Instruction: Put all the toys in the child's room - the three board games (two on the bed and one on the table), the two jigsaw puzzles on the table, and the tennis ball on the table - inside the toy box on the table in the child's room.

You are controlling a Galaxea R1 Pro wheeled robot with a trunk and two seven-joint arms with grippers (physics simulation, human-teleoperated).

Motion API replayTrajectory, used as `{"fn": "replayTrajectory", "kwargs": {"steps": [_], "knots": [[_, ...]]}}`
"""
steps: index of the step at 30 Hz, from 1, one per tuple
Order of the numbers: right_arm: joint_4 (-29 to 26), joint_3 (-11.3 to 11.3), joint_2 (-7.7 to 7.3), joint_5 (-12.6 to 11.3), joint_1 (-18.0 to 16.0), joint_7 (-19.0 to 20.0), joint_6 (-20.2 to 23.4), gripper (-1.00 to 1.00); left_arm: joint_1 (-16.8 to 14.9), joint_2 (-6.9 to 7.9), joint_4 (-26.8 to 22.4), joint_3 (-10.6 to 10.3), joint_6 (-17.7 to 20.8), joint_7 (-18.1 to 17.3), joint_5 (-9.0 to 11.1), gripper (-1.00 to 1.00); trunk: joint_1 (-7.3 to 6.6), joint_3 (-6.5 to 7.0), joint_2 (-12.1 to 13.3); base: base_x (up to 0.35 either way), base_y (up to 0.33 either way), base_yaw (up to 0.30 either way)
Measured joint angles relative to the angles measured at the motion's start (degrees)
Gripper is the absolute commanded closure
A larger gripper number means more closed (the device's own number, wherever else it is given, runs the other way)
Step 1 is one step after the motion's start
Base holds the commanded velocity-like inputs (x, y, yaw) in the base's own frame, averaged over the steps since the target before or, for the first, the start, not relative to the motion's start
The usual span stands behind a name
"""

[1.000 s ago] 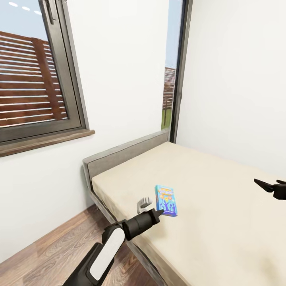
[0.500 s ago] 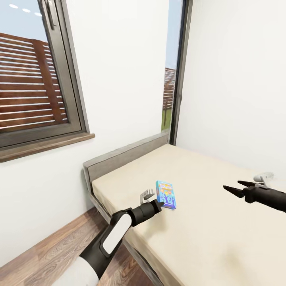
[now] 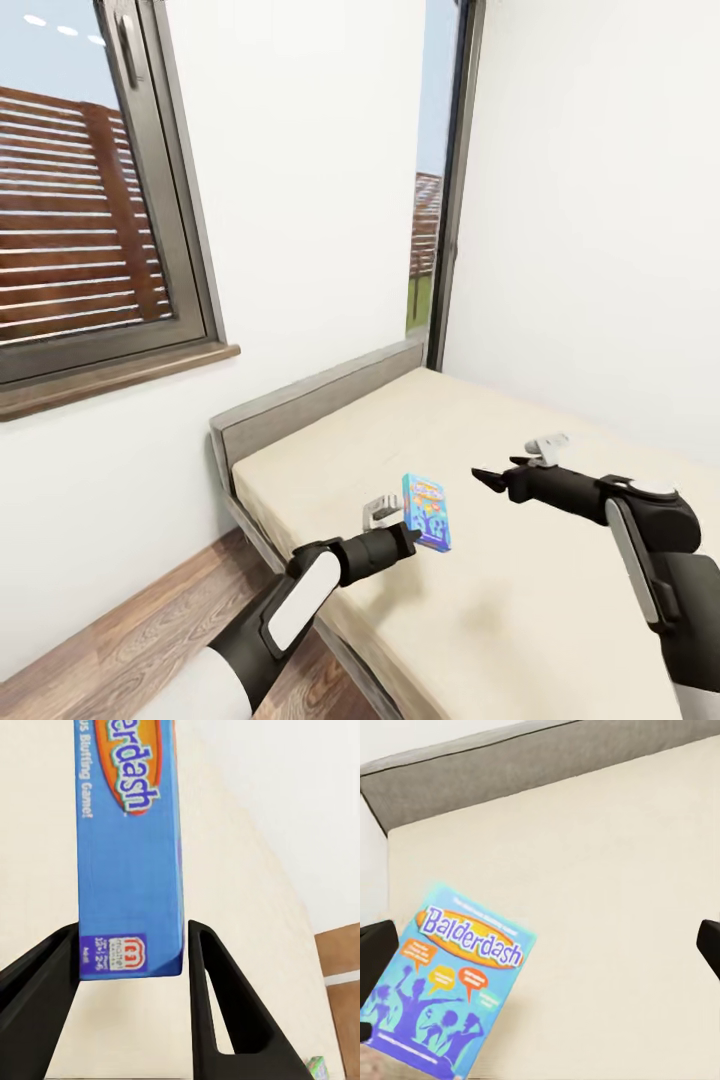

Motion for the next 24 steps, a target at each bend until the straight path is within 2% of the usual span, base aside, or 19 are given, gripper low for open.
{"fn": "replayTrajectory", "kwargs": {"steps": [2, 4, 5, 6, 7, 9, 11, 16, 21, 23, 24], "knots": [[0.0, 1.85, 0.14, 0.01, -0.15, 2.14, 0.0, -1.0, 0.0, 0.09, 0.32, -0.08, -0.02, 0.0, 0.03, 1.0, -0.44, 0.36, 0.8, 0.0, 0.0, 0.0], [0.0, 3.26, 0.25, -0.02, -0.49, 8.35, -0.03, -1.0, 0.0, 0.12, 1.16, -0.12, -0.03, -0.02, 0.04, 1.0, -0.88, 0.72, 1.6, 0.0, 0.0, 0.0], [-0.01, 4.08, 0.3, -0.07, -0.76, 14.71, -0.05, -1.0, 0.0, 0.13, 1.7, -0.13, -0.09, -0.04, 0.0, 1.0, -1.1, 0.9, 2.01, 0.0, 0.0, 0.0], [-0.01, 4.4, 0.31, 0.0, -0.94, 18.39, -0.16, -1.0, 0.0, 0.13, 1.88, -0.13, -0.11, -0.05, 0.15, 1.0, -1.32, 1.08, 2.41, 0.0, 0.0, 0.0], [-0.02, 4.84, 0.34, 0.0, -1.35, 25.05, -0.31, -1.0, 0.0, 0.14, 2.16, -0.14, -0.15, -0.06, 0.13, 1.0, -1.54, 1.26, 2.81, 0.0, 0.0, 0.0], [-0.02, 5.23, 0.36, 0.06, -1.61, 31.78, -0.52, -1.0, 0.0, 0.07, 2.39, -0.17, -0.18, -0.11, 0.23, 1.0, -1.98, 1.62, 3.61, 0.0, 0.0, 0.0], [-0.01, 5.41, 0.37, 0.1, -1.63, 36.01, -0.7, -1.0, -0.01, 0.0, 2.53, -0.26, -0.2, -0.85, 0.24, 1.0, -2.42, 1.98, 4.41, 0.0, 0.0, 0.0], [-0.01, 5.25, 0.37, 0.11, -1.35, 38.46, -0.69, -1.0, 0.14, 0.26, 2.68, -0.31, -0.7, -5.76, -0.4, 1.0, -3.52, 2.87, 6.42, 0.0, 0.0, 0.0], [0.02, 4.79, 0.79, 0.14, -2.37, 37.42, 0.2, -1.0, 0.3, 0.34, 2.72, -0.32, -1.06, -7.07, -0.54, 1.0, -4.61, 3.75, 8.42, 0.0, 0.0, 0.0], [0.04, 4.58, 1.75, 0.13, -3.47, 35.44, 1.59, -1.0, 0.37, 0.36, 2.73, -0.32, -1.09, -7.19, -0.57, 1.0, -5.05, 4.07, 9.23, 0.0, 0.0, 0.0], [0.05, 4.51, 3.61, 0.15, -4.47, 32.36, 4.02, -1.0, 0.42, 0.39, 2.74, -0.31, -1.12, -7.28, -0.59, 1.0, -5.27, 4.21, 9.63, 0.0, 0.0, 0.0]]}}
